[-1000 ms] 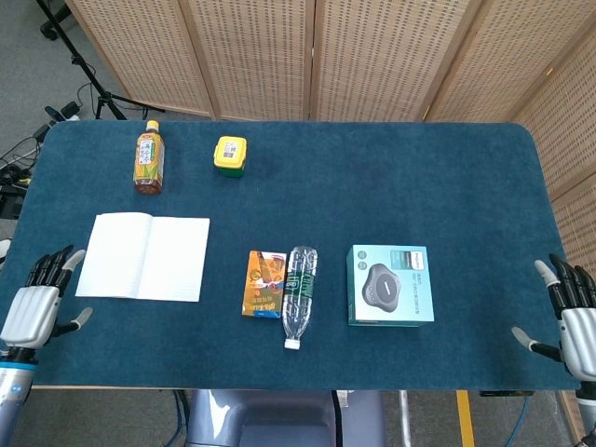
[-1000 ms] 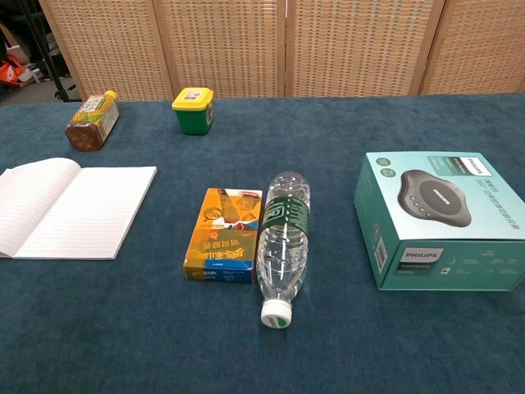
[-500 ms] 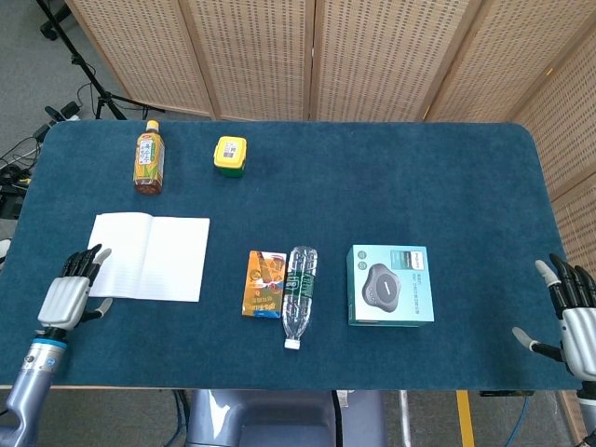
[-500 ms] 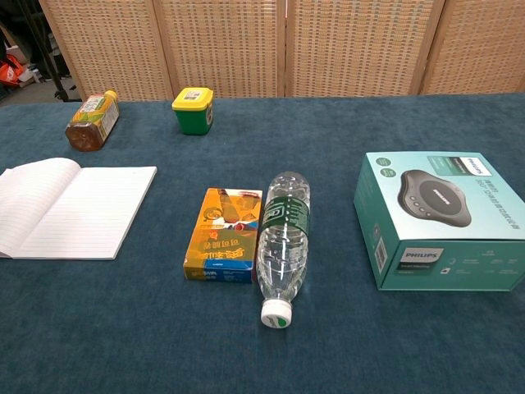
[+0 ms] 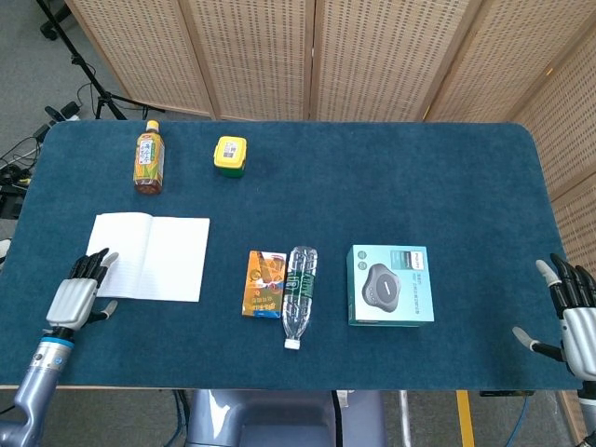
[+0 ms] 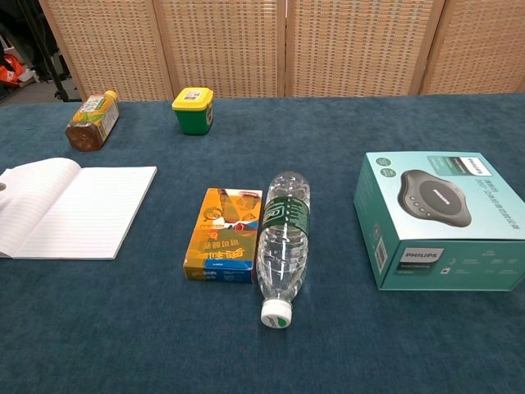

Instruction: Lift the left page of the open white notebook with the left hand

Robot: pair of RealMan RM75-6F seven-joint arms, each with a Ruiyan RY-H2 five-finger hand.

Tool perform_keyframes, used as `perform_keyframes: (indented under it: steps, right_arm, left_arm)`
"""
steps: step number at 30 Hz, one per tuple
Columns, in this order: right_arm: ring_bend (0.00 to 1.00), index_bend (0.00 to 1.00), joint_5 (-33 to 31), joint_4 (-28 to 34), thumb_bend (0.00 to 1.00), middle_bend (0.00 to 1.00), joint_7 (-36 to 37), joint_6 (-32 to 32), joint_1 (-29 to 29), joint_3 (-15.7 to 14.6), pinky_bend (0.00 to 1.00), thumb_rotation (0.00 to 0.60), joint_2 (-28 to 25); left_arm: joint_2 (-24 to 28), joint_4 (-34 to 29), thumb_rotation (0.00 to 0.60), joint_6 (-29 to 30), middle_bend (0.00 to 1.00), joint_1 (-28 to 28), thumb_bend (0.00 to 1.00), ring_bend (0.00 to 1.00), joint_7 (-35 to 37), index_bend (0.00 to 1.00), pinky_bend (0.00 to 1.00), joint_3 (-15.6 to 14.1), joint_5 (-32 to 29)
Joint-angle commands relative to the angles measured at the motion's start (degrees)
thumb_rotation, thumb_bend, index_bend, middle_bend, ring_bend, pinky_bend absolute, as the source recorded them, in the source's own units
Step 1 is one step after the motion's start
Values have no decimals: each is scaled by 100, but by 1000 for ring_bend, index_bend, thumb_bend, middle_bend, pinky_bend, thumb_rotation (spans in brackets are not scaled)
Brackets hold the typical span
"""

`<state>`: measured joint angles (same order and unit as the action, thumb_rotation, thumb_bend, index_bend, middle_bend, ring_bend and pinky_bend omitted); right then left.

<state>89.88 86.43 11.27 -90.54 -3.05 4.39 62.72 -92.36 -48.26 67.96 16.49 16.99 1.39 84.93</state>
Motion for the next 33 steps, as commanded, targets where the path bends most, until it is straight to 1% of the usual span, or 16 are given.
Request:
perform_keyframes:
  steps: [1,10,28,33]
  right_arm:
    - [0,0,-2,-1,0,0,0,4,-1,-1,0,600,0]
    - [0,0,-7,1,0,0,17,17,-6,-3,0,600,-6]
    - [0,0,-3,-3,0,0,49,27,-14,-7,0,600,-12]
    - [0,0,1,-6,0,0,82,11,-8,-8,0,600,-18]
  left_arm:
    - [-25,22,600,-35,0,10,304,0,-27,0,0,6,-29]
    - [-113,123,600,-54,0,11,302,0,-158,0,0,79,-156]
    - [-172,225,600,-283,0,71,308,0,-269,0,0,148,-337]
    - [-197,280,600,-339,0,110,410,0,-271,0,0,160,-354]
